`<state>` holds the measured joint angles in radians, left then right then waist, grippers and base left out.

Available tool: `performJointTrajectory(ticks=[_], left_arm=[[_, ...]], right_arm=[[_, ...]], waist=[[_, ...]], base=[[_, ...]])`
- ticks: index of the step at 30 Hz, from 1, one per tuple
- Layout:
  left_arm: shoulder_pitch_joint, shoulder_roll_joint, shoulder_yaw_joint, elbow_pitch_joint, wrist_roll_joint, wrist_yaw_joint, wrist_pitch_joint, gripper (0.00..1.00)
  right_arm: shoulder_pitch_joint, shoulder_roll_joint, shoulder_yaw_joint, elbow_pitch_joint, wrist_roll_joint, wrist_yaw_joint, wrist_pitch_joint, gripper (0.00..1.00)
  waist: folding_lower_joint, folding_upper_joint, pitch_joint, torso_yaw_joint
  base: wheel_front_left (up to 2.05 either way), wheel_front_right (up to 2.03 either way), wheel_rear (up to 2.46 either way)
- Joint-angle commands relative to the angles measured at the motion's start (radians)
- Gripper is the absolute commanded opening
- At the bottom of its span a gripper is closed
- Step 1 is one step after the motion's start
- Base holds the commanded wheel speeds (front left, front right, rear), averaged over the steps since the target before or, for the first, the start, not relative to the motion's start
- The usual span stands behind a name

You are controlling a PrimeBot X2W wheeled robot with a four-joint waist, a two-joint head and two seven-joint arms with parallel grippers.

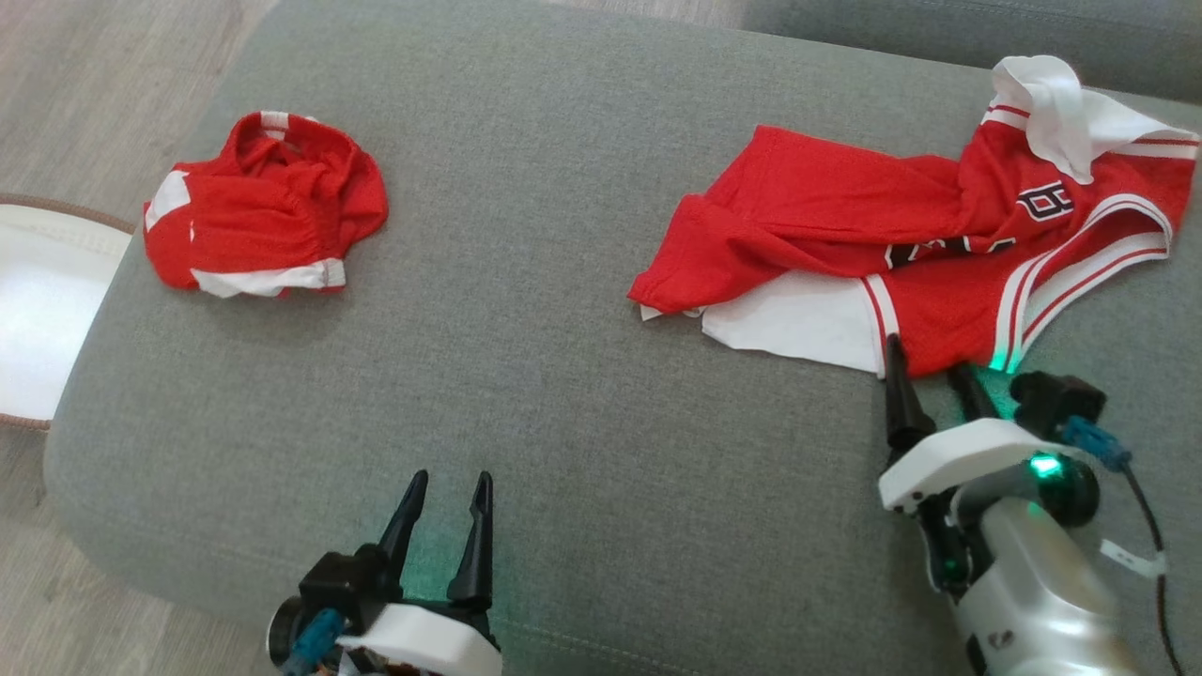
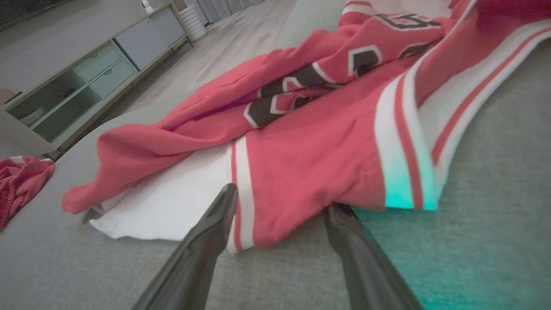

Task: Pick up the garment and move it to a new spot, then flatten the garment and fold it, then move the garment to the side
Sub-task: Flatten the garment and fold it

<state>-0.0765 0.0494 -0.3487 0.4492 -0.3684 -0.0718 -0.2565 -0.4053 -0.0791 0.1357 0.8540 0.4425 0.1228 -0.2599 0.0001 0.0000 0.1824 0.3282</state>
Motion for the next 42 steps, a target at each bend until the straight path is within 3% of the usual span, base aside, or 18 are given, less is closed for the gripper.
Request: performJointTrajectory(ticks=[1, 6, 12, 20, 21, 22, 27, 30, 33, 42], left_arm=[[-0.026, 0.001, 0.032, -0.019, 0.006, -0.003, -0.005, 1.00], [-0.012, 0.001, 0.044, -0.011, 0.006, -0.002, -0.005, 1.00], [0.019, 0.001, 0.074, 0.002, 0.023, -0.010, -0.005, 1.00], [0.039, 0.001, 0.069, 0.005, 0.017, -0.013, -0.005, 1.00], [0.040, 0.001, 0.070, 0.005, 0.016, -0.012, -0.005, 1.00], [0.040, 0.001, 0.069, 0.006, 0.016, -0.013, -0.005, 1.00], [0.033, 0.001, 0.062, 0.000, 0.010, -0.014, -0.005, 1.00], [0.015, 0.001, 0.042, -0.010, 0.001, -0.021, -0.005, 1.00], [-0.017, 0.001, -0.004, -0.025, -0.027, -0.032, -0.005, 1.00], [-0.190, 0.001, -0.393, 0.063, -0.227, -0.058, -0.005, 1.00]], right_arm=[[-0.010, 0.028, 0.045, -0.002, 0.014, 0.008, -0.002, 0.00], [0.014, 0.026, 0.059, 0.005, 0.027, 0.008, -0.002, 0.00], [0.135, -0.044, -0.016, -0.033, 0.063, 0.008, -0.002, 0.00], [0.206, -0.152, -0.018, -0.062, 0.075, 0.008, -0.002, 0.00], [0.203, -0.161, -0.026, -0.066, 0.065, 0.008, -0.002, 0.54], [0.199, -0.169, -0.030, -0.071, 0.046, 0.008, -0.002, 1.00], [0.197, -0.201, -0.082, -0.176, -0.201, 0.008, -0.002, 1.00], [0.222, -0.158, -0.173, -0.288, -0.344, 0.008, -0.002, 1.00], [0.247, -0.093, -0.216, -0.384, -0.416, 0.008, -0.002, 1.00], [0.228, -0.022, -0.149, -0.442, -0.442, 0.008, -0.002, 1.00]], waist=[[-0.0001, 0.0000, -0.001, -0.002], [-0.0001, 0.0000, -0.026, -0.037], [-0.0001, 0.0000, -0.098, -0.136], [-0.0001, 0.0000, -0.147, -0.229], [-0.0001, 0.0000, -0.148, -0.237], [-0.0001, 0.0000, -0.148, -0.243], [-0.0001, 0.0000, -0.139, -0.268], [-0.0001, 0.0000, -0.130, -0.278], [-0.0001, 0.0000, -0.118, -0.291], [-0.0001, 0.0000, -0.056, -0.373]], base=[[0.00, 0.00, 0.00], [0.00, 0.00, 0.00], [0.00, 0.00, 0.00], [0.00, 0.00, 0.00], [0.00, 0.00, 0.00], [0.00, 0.00, 0.00], [0.00, 0.00, 0.00], [0.00, 0.00, 0.00], [0.00, 0.00, 0.00], [0.00, 0.00, 0.00]])
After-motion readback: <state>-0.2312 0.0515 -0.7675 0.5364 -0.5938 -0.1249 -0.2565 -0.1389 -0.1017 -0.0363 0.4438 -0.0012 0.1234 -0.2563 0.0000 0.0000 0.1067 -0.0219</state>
